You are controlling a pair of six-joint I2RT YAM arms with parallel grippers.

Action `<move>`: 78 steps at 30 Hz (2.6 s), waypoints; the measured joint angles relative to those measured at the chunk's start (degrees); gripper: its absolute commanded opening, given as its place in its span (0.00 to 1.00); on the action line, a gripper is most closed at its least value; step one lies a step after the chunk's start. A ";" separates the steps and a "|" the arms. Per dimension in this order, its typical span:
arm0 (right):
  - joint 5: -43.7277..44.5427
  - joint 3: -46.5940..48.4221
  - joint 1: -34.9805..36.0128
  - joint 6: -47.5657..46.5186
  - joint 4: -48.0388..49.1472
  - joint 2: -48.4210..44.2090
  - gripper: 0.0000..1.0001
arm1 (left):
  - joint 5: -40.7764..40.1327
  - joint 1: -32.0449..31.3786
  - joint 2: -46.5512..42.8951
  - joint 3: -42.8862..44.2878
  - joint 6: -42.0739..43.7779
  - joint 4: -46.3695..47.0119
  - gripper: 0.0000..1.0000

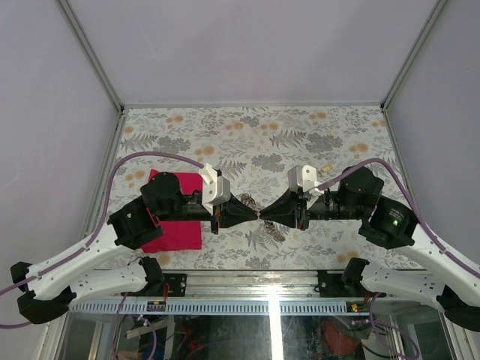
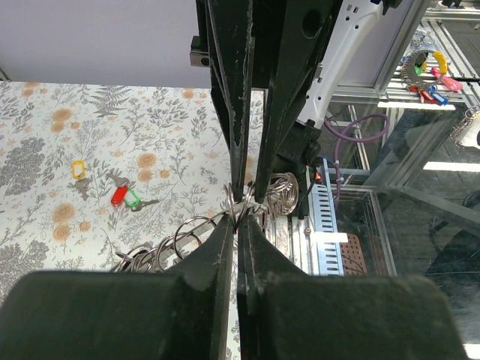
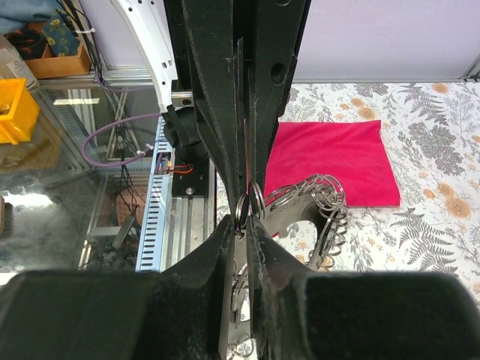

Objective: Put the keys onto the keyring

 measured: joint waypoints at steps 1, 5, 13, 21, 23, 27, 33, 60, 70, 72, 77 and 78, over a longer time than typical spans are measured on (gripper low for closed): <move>-0.02 -0.04 0.00 0.00 0.09 0.04 0.08 | 0.00 0.00 0.00 0.00 -0.02 -0.02 0.00; -0.07 -0.04 -0.07 -0.37 0.04 0.28 0.00 | -0.04 0.00 0.00 -0.02 -0.33 -0.20 0.03; 0.13 0.00 -0.04 -0.66 -1.51 0.22 0.00 | -1.66 0.00 -1.40 -1.68 -1.33 1.05 0.32; 0.17 0.13 -0.04 -0.68 -4.59 0.22 0.00 | -5.03 0.00 -5.92 -3.30 -2.21 2.69 0.41; 0.15 0.52 -0.04 -0.85 -5.62 0.33 0.00 | -5.44 0.00 -6.78 -3.52 -2.40 2.82 0.40; 0.07 2.10 -0.04 -1.64 -7.87 1.16 0.00 | -5.51 0.00 -6.95 -3.58 -2.69 3.76 0.38; 0.13 5.84 -0.04 -2.38 -11.56 3.43 0.00 | -3.87 0.00 -4.24 -3.58 -2.78 4.83 0.34; 0.66 11.82 -0.04 -2.38 -21.53 8.63 0.00 | 3.02 0.00 1.64 -2.43 -1.44 3.98 0.13; 0.63 12.02 -0.04 -2.34 -21.81 8.63 0.00 | 3.58 0.02 1.79 -2.43 -1.07 3.50 0.17; 0.63 12.22 -0.04 -2.34 -21.81 8.63 0.00 | 3.61 0.00 1.79 -2.43 -0.98 3.50 0.17; 0.57 12.39 -0.04 -2.34 -21.77 8.61 0.00 | 3.74 0.00 1.79 -2.43 -0.90 3.50 0.17; 0.57 12.39 -0.04 -2.34 -21.77 8.61 0.00 | 3.85 0.00 1.79 -2.43 -0.90 3.48 0.16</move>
